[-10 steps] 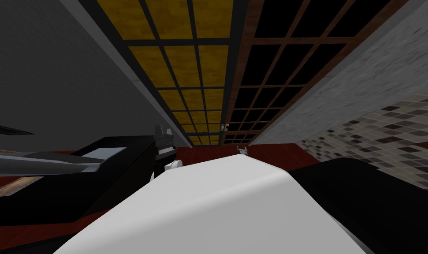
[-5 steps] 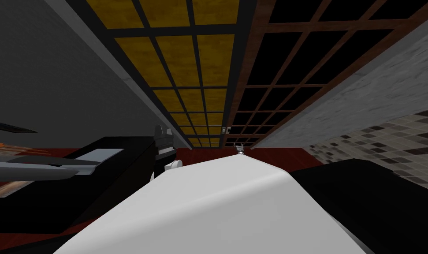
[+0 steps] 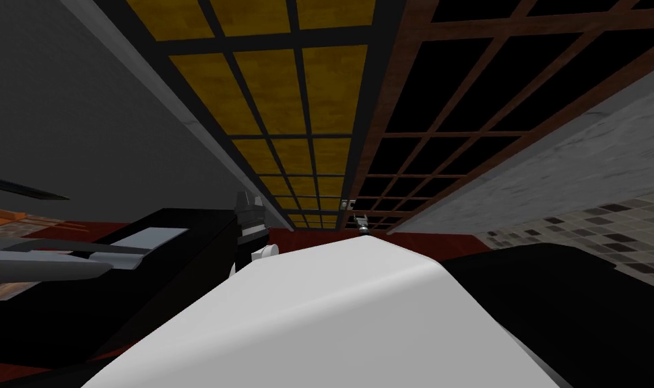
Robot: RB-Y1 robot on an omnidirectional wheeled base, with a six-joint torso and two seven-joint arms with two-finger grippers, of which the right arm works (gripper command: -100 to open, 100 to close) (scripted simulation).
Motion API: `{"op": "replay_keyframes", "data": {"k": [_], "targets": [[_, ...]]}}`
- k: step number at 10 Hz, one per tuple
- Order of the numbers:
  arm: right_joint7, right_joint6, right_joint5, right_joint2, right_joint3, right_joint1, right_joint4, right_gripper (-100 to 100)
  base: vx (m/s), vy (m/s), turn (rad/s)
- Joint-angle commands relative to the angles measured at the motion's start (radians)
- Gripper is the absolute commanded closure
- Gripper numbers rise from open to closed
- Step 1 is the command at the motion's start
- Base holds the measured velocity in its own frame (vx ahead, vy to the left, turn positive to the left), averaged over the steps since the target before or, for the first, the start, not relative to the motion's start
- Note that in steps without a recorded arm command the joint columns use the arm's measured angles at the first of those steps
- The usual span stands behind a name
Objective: Pull the door open
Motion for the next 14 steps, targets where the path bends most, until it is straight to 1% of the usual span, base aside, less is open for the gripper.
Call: {"op": "replay_keyframes", "data": {"k": [1, 3, 4, 5, 10, 11, 12, 13, 14], "targets": [[0.001, 0.003, 0.003, 0.012, 0.01, -0.02, -0.015, -100, 0.156, -0.058, 0.069], [0.002, 0.0, 0.006, 0.023, 0.021, -0.052, -0.025, -100, 0.205, -0.057, 0.086], [-0.003, 0.011, 0.007, 0.02, 0.02, -0.037, -0.036, -100, 0.107, -0.008, 0.022], [-0.003, 0.011, 0.007, 0.02, 0.02, -0.037, -0.036, 100, -0.016, 0.0, -0.008], [-0.003, 0.011, 0.007, 0.02, 0.02, -0.037, -0.036, 100, -0.019, 0.007, 0.004], [-0.018, 0.016, 0.004, 0.017, 0.021, -0.012, -0.024, 100, -0.092, 0.039, -0.004], [-0.024, 0.017, 0.002, 0.014, 0.02, -0.004, -0.022, 100, -0.145, 0.058, -0.026], [-0.024, 0.017, 0.002, 0.014, 0.02, -0.004, -0.022, 100, -0.115, 0.038, -0.028], [-0.034, 0.018, -0.002, 0.009, 0.017, 0.011, -0.018, 100, -0.121, 0.044, -0.042]]}}
